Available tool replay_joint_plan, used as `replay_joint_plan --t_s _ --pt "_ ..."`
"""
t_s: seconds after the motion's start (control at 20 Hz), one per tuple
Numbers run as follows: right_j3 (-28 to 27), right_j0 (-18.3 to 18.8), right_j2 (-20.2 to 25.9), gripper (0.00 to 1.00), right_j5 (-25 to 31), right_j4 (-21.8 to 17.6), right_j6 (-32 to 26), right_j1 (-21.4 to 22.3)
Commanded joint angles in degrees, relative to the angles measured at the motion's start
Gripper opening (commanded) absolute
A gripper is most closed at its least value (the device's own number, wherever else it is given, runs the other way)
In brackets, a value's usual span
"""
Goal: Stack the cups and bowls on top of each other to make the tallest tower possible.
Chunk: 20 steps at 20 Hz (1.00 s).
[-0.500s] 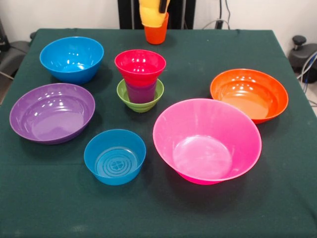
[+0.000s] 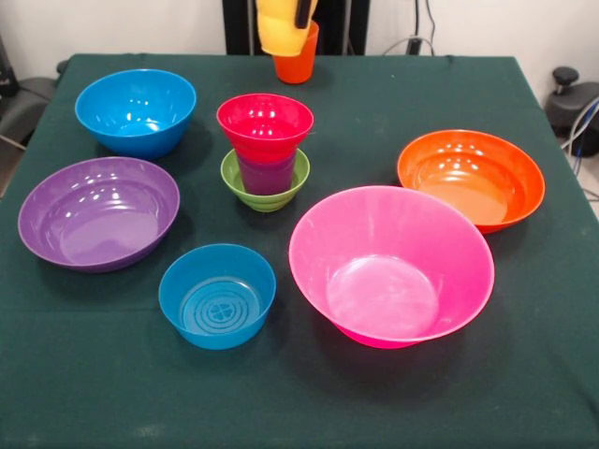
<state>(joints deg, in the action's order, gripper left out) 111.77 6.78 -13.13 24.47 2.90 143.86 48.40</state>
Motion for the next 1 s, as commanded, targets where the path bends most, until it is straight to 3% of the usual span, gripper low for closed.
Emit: replay_joint_plan --t_s 0.05,0.25,0.5,1.0 --pt "-5.3 1.0 3.3 0.00 1.6 -0.7 2.3 -4.6" --pt "-6.8 2.8 4.1 0.00 -1.0 -0.8 1.8 -7.5" --pt "-9.8 0.9 1.0 0.00 1.7 -1.2 3.6 -9.3" --pt "-10.7 2.0 0.9 0.00 -0.4 -0.7 3.2 -12.1"
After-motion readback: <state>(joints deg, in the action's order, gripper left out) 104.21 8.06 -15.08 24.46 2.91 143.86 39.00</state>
